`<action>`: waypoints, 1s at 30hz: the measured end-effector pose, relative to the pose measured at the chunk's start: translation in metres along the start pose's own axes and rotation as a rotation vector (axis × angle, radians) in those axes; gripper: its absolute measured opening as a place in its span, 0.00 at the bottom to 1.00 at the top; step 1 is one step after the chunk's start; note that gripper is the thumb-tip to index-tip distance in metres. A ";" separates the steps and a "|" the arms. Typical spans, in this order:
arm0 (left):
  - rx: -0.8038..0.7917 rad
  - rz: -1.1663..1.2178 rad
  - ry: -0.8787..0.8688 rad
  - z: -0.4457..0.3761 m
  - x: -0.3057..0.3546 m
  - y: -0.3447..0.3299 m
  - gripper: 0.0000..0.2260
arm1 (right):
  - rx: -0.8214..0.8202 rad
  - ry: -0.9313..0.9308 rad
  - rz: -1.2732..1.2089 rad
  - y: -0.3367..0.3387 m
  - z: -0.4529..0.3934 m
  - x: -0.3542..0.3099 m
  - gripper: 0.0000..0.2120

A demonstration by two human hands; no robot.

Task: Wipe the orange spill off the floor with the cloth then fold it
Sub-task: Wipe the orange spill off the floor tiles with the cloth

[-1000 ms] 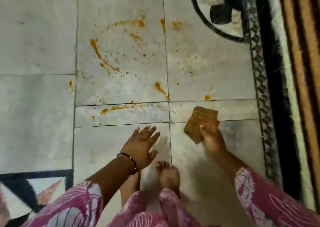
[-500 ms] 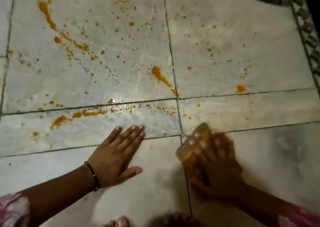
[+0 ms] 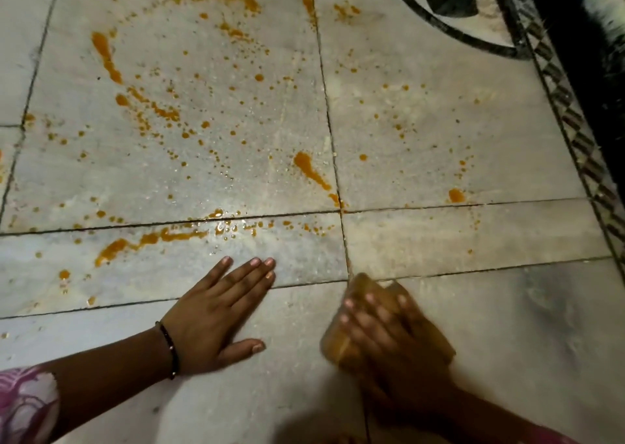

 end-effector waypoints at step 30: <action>-0.020 -0.017 0.040 0.002 -0.004 -0.004 0.40 | 0.044 -0.192 0.005 -0.001 -0.046 -0.011 0.32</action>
Point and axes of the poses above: each hand's wrist, its own z-axis away from the middle knuckle, its own y-axis out of the back of the hand, x = y × z, the point moved 6 cm from there along -z, towards the middle knuckle, and after that the axes turned 10 degrees about -z, right-handed, at the moved point
